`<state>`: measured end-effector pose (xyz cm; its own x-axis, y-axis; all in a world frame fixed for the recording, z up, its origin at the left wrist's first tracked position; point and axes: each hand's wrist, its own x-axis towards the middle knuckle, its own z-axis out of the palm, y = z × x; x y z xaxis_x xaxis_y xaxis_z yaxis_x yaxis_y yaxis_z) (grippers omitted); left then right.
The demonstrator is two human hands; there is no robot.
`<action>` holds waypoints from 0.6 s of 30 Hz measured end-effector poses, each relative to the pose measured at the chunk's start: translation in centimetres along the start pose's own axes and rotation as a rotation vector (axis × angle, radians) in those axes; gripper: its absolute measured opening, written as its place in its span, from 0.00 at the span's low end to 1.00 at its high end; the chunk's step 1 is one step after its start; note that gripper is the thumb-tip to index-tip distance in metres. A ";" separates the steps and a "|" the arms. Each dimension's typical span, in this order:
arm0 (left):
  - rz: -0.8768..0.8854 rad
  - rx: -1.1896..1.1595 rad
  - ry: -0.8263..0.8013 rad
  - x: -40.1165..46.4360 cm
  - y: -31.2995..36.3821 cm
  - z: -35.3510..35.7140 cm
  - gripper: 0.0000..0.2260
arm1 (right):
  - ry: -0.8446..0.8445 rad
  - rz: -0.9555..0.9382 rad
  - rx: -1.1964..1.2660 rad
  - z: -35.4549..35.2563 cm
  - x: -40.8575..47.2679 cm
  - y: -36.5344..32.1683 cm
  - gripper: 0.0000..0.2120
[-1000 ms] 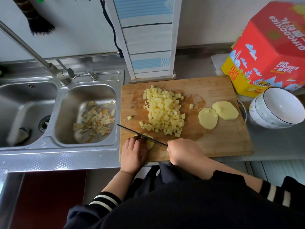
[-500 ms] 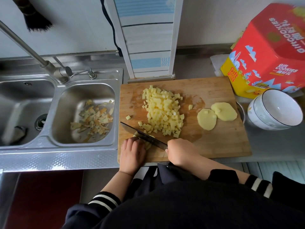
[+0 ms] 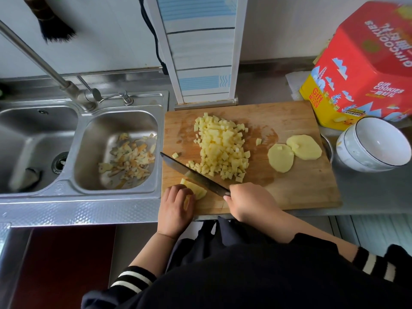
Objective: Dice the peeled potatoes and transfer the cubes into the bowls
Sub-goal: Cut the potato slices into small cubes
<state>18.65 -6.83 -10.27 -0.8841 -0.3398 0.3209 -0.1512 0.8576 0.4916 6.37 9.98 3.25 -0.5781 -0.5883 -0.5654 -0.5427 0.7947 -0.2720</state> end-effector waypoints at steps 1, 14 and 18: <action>-0.007 0.000 -0.008 0.0 -0.1 0.0 0.10 | -0.003 -0.013 -0.018 0.2 0.0 -0.2 0.11; -0.017 0.017 0.033 0.0 -0.4 0.9 0.06 | -0.087 0.026 -0.096 0.7 0.8 -1.1 0.08; -0.027 -0.009 0.050 -0.1 -0.4 1.1 0.04 | -0.112 0.055 -0.100 0.7 1.2 -1.3 0.08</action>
<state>18.32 -6.68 -11.41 -0.8566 -0.3820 0.3469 -0.1710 0.8444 0.5077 6.78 8.39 2.42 -0.5398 -0.5196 -0.6623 -0.5736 0.8029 -0.1623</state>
